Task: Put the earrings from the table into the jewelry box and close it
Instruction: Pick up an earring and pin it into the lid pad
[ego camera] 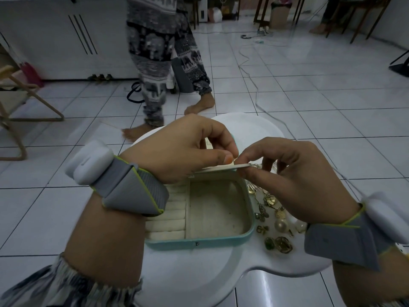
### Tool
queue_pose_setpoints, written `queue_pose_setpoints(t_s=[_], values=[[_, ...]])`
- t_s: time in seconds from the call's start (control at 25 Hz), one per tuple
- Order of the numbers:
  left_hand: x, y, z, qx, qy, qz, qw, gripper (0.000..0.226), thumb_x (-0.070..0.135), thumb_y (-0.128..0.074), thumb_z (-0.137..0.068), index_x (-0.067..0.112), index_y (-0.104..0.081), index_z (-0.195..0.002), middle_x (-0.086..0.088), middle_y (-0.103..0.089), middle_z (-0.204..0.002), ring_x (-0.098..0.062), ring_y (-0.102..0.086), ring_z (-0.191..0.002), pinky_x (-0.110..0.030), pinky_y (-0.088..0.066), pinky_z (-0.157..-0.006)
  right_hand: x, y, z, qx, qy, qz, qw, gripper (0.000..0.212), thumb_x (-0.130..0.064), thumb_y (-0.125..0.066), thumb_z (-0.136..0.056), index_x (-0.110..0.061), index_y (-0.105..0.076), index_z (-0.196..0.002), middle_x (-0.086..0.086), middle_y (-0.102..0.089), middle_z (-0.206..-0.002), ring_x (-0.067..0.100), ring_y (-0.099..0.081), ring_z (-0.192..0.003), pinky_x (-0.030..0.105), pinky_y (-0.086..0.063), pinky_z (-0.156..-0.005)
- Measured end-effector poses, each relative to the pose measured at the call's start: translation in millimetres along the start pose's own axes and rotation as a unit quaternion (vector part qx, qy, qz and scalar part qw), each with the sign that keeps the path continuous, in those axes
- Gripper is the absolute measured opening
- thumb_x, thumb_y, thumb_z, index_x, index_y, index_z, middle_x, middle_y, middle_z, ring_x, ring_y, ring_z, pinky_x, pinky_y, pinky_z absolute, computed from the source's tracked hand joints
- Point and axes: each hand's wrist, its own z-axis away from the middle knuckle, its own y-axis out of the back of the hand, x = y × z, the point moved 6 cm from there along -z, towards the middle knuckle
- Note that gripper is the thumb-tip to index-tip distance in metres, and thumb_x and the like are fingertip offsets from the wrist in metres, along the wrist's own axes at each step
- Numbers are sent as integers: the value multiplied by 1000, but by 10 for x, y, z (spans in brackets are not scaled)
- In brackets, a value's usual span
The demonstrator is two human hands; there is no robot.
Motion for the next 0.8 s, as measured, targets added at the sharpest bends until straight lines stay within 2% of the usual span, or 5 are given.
queue_pose_setpoints(t_s=[0.36, 0.52, 0.64, 0.72, 0.8], values=[[4, -37, -30, -41, 12, -7, 999, 8, 26, -62, -85, 29, -69, -82, 26, -53, -48, -1, -42, -43, -8, -31, -44, -34, 22, 12, 21, -6, 32, 999, 8, -27, -74, -76, -32, -69, -77, -19, -62, -67, 6, -55, -60, 6, -34, -51], [33, -49, -52, -73, 13, -13, 997, 10, 21, -61, -87, 26, -68, -83, 27, -52, -45, 4, -45, -42, -4, -31, -43, -59, 40, 5, 30, -14, 28, 999, 22, -23, -77, -74, -29, -58, -83, -20, -65, -78, 17, -56, -61, 8, -36, -50], [19, 0, -42, -41, 17, 12, 999, 8, 24, -60, -86, 28, -67, -88, 24, -62, -59, 2, -49, -49, -7, -37, -51, -61, 36, -14, 46, -9, 38, 998, 22, -24, -76, -75, -30, -58, -85, -21, -63, -81, 19, -54, -60, 10, -36, -49], [-14, 49, -13, 3, 37, 67, 997, 8, 28, -60, -84, 28, -62, -92, 16, -71, -74, -11, -55, -60, -23, -46, -56, -54, 39, -35, 59, -8, 40, 997, 20, -25, -76, -76, -31, -59, -87, -21, -61, -78, 19, -52, -59, 10, -36, -49], [-15, 68, 38, 33, 42, 90, 995, 25, 37, -62, -69, 29, -60, -92, 13, -72, -82, -14, -58, -62, -27, -48, -56, -59, 33, -53, 67, -4, 40, 997, 20, -25, -75, -76, -31, -60, -89, -23, -60, -78, 17, -50, -57, 9, -36, -50]])
